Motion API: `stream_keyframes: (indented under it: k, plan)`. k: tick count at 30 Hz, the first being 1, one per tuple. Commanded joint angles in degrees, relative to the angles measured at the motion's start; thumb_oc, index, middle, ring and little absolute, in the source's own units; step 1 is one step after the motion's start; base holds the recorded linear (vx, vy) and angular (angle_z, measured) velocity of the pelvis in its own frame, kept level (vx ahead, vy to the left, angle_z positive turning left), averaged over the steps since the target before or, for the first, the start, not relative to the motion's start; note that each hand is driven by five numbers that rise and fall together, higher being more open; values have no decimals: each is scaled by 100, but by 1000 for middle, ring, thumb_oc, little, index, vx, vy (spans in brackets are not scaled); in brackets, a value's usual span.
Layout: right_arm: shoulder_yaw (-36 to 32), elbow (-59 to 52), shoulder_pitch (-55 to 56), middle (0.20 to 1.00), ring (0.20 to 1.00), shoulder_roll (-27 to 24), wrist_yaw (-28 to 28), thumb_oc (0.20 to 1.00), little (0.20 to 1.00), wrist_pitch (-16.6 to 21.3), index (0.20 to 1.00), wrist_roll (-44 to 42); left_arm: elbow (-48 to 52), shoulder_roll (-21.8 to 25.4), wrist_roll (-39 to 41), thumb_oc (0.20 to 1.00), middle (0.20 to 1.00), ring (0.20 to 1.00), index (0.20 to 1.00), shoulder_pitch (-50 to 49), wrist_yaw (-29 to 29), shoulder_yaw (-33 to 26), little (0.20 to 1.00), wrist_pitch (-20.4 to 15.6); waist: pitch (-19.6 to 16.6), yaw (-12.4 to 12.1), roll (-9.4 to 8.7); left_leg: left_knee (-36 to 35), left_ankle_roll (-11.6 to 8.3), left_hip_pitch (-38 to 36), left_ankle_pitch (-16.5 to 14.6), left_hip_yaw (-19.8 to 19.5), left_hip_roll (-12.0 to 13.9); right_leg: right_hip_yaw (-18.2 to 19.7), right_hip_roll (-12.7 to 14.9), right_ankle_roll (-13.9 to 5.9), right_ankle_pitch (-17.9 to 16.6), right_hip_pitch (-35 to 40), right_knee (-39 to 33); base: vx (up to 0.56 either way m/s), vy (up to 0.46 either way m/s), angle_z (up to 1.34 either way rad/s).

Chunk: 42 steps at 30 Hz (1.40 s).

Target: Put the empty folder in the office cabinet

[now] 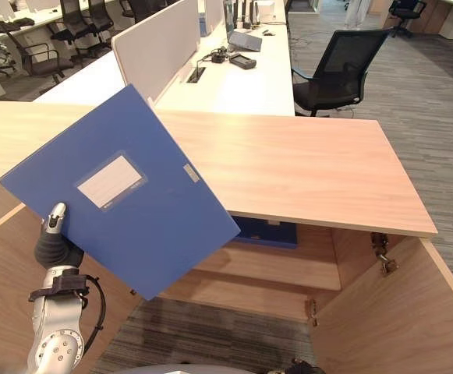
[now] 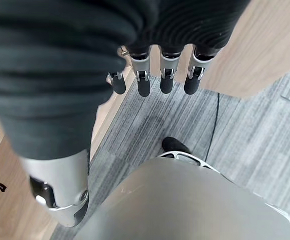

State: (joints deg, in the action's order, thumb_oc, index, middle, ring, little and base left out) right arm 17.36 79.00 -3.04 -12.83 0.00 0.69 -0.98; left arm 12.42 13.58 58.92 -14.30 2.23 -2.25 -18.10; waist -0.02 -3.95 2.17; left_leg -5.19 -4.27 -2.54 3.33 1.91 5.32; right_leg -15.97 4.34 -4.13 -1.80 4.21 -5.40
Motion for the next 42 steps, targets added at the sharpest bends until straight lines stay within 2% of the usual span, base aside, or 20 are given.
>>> stream_keyframes:
  k: [1,2,8,9,12,13,17,20,30,34,36,41,42]
  plan:
    - [114,307,-210,1000,1000,596,50,1000,1000,25,1000,26,370,90,118,200,200,200,200,-36,161,-145,200,7,-83,-45,-381,19,166,116,-274,-195,-266,267,69,-167,8,-101,40,0,0,0]
    - [93,285,-207,1000,1000,581,59,1000,1000,11,1000,35,174,69,110,200,200,200,200,-158,192,-79,200,139,-71,-44,-373,19,172,125,-266,-196,-270,265,74,-168,4,-101,40,0,0,0]
    - [52,220,-188,1000,1000,548,52,1000,1000,-21,1000,11,-252,117,68,200,200,200,200,-357,245,87,200,407,-63,-38,-364,19,190,138,-258,-202,-277,267,87,-172,-5,-115,40,0,0,0]
    - [38,151,-158,1000,1000,510,42,1000,1000,-32,1000,17,-549,337,-381,200,200,200,200,-434,231,111,200,560,-64,-26,-357,19,195,140,-257,-191,-272,267,94,-176,-11,-125,40,0,0,0]
    - [-29,50,-149,1000,1000,468,-14,1000,1000,-18,1000,-76,-598,451,-646,200,200,200,200,-540,235,37,200,600,-62,-18,-351,19,194,145,-257,-184,-270,262,95,-178,-9,-130,40,7,3,2]
    - [-213,-290,-125,1000,1000,275,-51,1000,1000,80,1000,-359,-686,569,-931,200,200,200,200,-672,307,-107,200,566,-57,-4,-350,19,191,149,-258,-179,-274,269,96,-181,-15,-137,40,0,0,0]
    - [-379,-1013,50,1000,1000,25,-104,1000,1000,204,1000,-639,-724,688,-1141,200,200,200,200,-784,436,-198,200,557,-39,27,-357,19,186,148,-254,-155,-269,288,91,-186,-22,-151,40,0,0,0]
    - [-589,-2275,311,1000,1000,-330,-88,1000,1000,329,1000,-975,-916,883,-1458,200,200,200,200,-907,640,-278,200,560,-34,90,-364,19,188,147,-262,-116,-264,317,96,-195,-29,-167,40,-2,4,-6]
    - [-1008,-4449,672,1000,1000,-821,211,1000,1000,478,1000,-1899,-1084,1136,-2269,200,200,200,200,-955,676,-435,200,506,-67,161,-381,19,186,151,-285,-44,-254,363,99,-197,-36,-205,40,0,-1,-4]
    - [-1160,-5339,932,1000,1000,-997,598,1000,1000,532,1000,-2688,-1114,1170,-2477,200,200,200,200,-916,692,-592,200,469,-79,192,-395,19,179,156,-282,-28,-249,381,99,-198,-45,-232,40,0,0,0]
    - [-1061,-5930,1051,1000,1000,-1139,1136,1000,1000,487,1000,-3421,-1124,1215,-2557,200,200,200,200,-862,754,-679,200,435,-77,198,-417,19,165,157,-269,-12,-241,390,104,-204,-54,-246,40,0,0,0]
    - [-770,-6399,1092,1000,1000,-1312,1621,1000,1000,326,1000,-3943,-1173,1213,-2538,200,200,200,200,-752,812,-671,200,420,-77,190,-445,19,151,162,-256,7,-236,392,106,-205,-64,-256,40,0,0,0]
    - [-347,-6787,989,1000,1000,-1499,2171,1000,1000,128,1000,-4493,-1136,1224,-2508,200,200,200,200,-655,908,-595,200,380,-75,162,-465,19,136,169,-246,20,-231,405,103,-209,-69,-272,40,0,0,0]
